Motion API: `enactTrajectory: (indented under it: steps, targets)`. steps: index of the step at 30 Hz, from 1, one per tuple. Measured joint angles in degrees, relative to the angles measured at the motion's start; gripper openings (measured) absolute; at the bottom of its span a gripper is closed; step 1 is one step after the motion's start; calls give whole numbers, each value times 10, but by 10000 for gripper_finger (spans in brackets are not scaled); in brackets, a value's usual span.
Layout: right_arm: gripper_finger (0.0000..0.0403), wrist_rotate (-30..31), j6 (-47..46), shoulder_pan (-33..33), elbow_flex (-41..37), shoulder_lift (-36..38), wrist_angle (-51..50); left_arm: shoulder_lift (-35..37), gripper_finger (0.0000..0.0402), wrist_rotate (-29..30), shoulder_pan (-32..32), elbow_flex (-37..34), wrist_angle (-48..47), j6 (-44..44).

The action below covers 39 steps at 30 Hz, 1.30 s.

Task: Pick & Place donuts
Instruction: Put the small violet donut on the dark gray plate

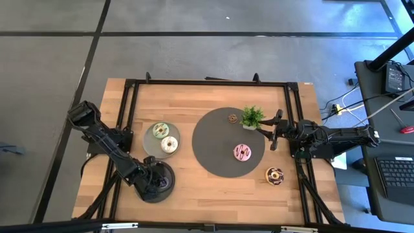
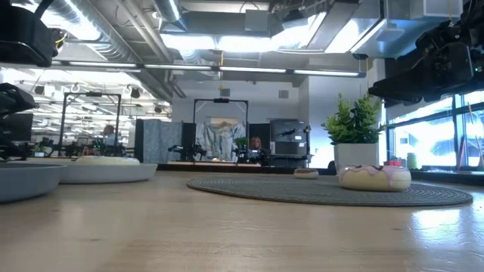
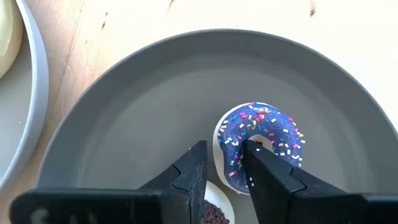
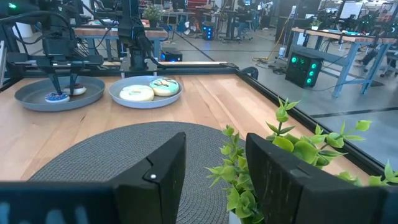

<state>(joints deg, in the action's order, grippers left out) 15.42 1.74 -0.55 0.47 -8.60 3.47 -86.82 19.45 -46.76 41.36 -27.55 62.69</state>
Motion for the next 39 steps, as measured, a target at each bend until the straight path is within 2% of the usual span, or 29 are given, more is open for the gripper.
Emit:
enactTrajectory:
  steps: [23, 39]
  targets:
    - [168, 0, 0, 0, 0, 0, 0, 1, 177, -10, 14, 0, -10, 2]
    - [168, 0, 0, 0, 0, 0, 0, 7, 184, -12, 14, 0, -10, 10]
